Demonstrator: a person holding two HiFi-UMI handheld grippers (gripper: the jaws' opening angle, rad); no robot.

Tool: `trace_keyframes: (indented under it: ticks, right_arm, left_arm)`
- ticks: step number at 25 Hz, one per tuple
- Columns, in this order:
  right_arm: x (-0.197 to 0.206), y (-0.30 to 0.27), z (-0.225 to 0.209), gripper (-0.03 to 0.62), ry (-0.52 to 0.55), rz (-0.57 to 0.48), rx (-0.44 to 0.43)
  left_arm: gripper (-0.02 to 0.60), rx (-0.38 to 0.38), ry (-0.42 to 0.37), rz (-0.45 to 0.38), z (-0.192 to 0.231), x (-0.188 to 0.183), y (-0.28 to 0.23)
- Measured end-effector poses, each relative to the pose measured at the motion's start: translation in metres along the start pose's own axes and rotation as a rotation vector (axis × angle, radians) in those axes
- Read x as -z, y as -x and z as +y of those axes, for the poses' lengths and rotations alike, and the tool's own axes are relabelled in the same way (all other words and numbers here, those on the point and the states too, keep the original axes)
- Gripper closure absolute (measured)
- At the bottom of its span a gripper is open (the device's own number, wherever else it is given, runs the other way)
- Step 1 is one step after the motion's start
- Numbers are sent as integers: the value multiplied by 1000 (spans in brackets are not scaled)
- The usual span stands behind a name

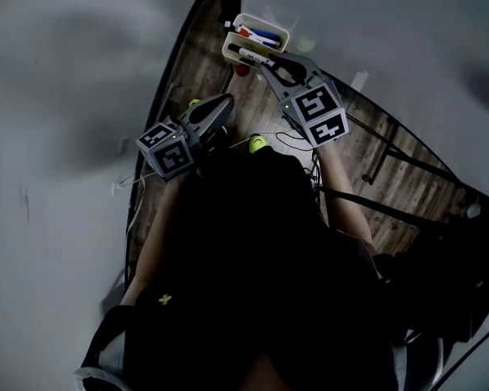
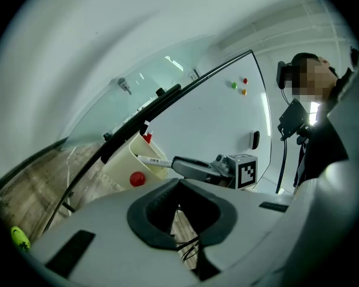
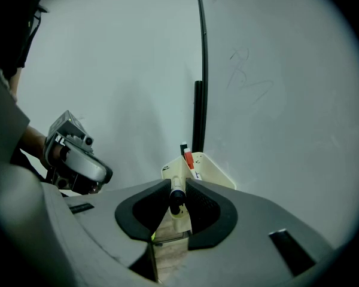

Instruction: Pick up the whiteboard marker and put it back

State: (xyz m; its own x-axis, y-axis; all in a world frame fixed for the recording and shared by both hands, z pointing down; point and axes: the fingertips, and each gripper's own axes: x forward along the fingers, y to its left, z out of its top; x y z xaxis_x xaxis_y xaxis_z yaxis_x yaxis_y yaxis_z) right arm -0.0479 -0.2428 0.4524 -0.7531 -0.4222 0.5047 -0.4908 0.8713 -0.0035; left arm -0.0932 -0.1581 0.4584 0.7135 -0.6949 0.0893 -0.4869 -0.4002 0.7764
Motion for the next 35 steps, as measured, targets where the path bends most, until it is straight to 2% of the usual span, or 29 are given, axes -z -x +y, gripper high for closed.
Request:
trace_keyframes:
  ticks: [14, 35]
  right_arm:
    - [5, -20, 3, 502, 19, 58, -15]
    - [8, -25, 2, 502, 16, 50, -33]
  left_arm:
    - [577, -28, 14, -24, 10, -10, 11]
    - [577, -34, 14, -25, 8, -9, 12]
